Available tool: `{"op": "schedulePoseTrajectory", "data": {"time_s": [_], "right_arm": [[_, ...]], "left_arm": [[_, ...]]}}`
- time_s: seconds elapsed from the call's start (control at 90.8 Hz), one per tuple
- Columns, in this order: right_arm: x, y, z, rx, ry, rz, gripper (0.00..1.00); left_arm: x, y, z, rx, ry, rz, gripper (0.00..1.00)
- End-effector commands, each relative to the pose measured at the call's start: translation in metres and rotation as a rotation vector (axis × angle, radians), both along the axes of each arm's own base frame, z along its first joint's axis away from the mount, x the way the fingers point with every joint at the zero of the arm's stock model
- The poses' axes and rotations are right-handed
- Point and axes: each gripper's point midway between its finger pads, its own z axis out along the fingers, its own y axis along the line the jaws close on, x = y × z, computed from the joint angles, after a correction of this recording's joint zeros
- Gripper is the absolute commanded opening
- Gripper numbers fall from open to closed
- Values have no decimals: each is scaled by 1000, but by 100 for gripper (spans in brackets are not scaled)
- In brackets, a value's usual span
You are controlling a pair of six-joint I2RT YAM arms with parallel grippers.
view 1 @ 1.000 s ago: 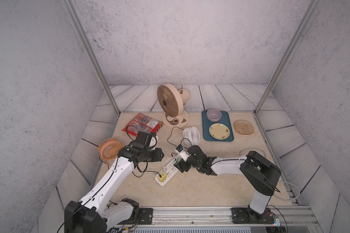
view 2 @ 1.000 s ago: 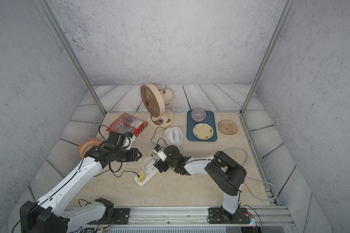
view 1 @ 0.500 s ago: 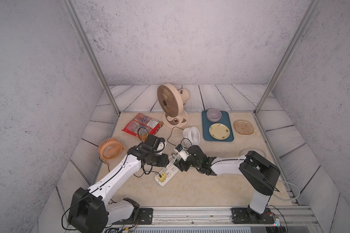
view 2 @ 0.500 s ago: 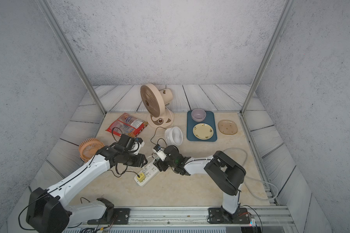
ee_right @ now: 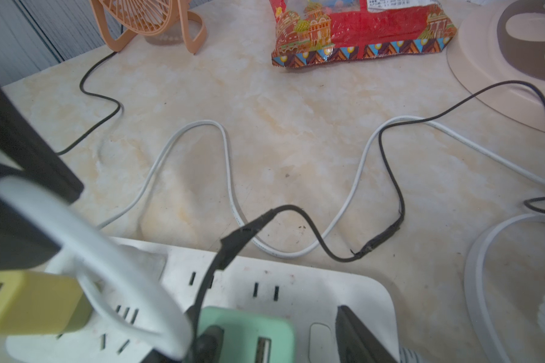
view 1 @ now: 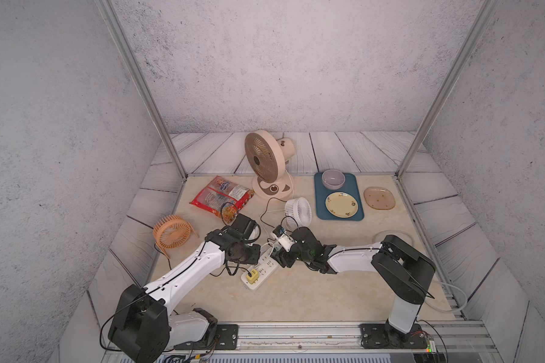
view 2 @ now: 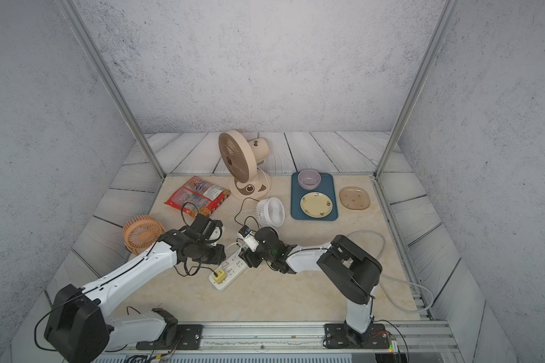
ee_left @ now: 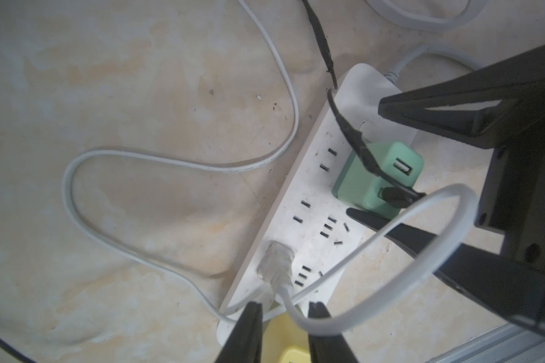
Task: Unplug the desk fan from the power strip
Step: Remove the plug from the socket.
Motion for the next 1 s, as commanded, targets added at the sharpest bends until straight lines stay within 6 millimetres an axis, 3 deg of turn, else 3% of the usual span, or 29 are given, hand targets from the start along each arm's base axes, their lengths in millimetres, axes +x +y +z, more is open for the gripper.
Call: {"op": "schedulePoseTrajectory", "data": {"time_s": [0.0, 0.297, 0.705, 0.991], "right_arm": [[-3, 2, -9, -20, 15, 14, 68], [-6, 3, -10, -19, 22, 24, 60], [-9, 4, -7, -2, 15, 42, 50], [-9, 8, 9, 52, -14, 52, 31]], "left_arm": [[-6, 0, -7, 9, 16, -5, 32], [-8, -5, -20, -2, 39, -10, 26], [-11, -11, -32, 22, 50, -46, 12], [-22, -12, -43, 70, 61, -80, 4]]}}
